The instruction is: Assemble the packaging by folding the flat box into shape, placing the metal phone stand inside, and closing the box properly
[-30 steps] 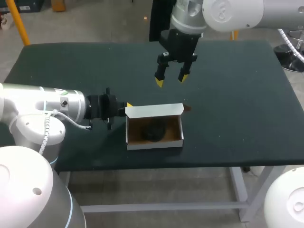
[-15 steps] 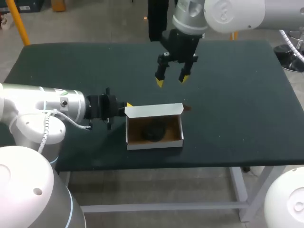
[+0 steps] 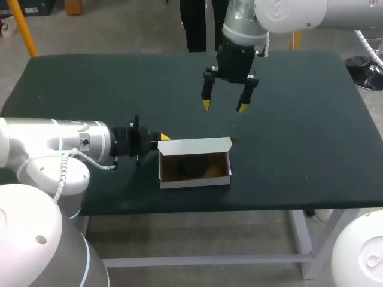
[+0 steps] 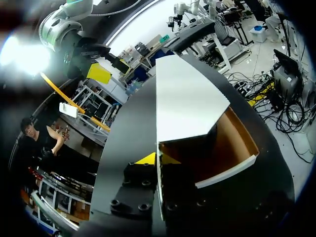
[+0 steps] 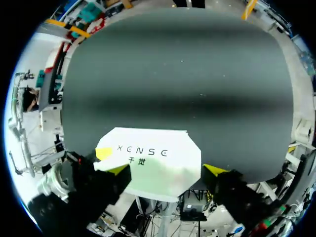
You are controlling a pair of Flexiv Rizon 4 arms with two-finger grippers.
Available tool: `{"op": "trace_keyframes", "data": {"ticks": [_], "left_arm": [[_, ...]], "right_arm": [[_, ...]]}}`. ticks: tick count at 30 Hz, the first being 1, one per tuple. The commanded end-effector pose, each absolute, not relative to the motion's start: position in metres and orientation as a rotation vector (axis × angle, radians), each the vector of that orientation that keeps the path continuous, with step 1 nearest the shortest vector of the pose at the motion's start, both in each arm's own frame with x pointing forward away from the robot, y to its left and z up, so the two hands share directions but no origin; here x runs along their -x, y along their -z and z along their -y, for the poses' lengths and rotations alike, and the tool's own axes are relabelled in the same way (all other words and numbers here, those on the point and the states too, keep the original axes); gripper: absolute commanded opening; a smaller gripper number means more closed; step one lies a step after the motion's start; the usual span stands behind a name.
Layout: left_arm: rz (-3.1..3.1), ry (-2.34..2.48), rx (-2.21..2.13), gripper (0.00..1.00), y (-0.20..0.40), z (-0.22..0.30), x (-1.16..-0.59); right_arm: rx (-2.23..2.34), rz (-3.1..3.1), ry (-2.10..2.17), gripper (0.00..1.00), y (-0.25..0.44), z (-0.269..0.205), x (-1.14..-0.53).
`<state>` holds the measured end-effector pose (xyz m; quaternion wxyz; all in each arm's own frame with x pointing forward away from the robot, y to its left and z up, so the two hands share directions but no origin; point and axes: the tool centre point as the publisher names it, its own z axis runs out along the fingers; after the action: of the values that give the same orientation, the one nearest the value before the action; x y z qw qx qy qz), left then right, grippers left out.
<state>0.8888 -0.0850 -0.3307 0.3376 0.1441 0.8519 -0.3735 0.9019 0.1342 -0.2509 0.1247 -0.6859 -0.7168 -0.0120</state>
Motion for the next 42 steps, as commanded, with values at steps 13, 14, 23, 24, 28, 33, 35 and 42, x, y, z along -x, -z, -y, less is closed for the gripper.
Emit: {"op": "trace_keyframes", "data": {"ticks": [13,14,23,24,28,33,35,42], "left_arm": [[-2.175,0.956,-0.374,0.0,0.342,0.085,-0.883],[-2.175,0.955,-0.376,0.0,0.343,0.085,-0.883],[-2.163,0.942,-0.396,0.0,0.345,0.086,-0.881],[-2.163,0.941,-0.397,0.0,0.345,0.086,-0.881],[-2.149,0.942,-0.407,0.0,0.346,0.085,-0.88],[-2.134,0.932,-0.412,0.0,0.347,0.085,-0.878],[-2.131,0.925,-0.41,0.0,0.347,0.085,-0.877],[-2.116,0.901,-0.406,0.0,0.347,0.086,-0.875]], "right_arm": [[1.991,1.926,0.046,1.0,0.264,-0.123,-0.892],[1.991,1.926,0.046,1.0,0.264,-0.123,-0.892],[1.919,1.888,-0.015,1.0,0.269,-0.123,-0.891],[1.918,1.877,-0.025,1.0,0.271,-0.122,-0.89],[1.9,1.84,-0.071,1.0,0.277,-0.121,-0.887],[1.893,1.817,-0.125,0.97,0.282,-0.12,-0.882],[1.881,1.81,-0.142,0.9,0.283,-0.119,-0.88],[1.829,1.793,-0.194,0.65,0.294,-0.121,-0.87]]}}
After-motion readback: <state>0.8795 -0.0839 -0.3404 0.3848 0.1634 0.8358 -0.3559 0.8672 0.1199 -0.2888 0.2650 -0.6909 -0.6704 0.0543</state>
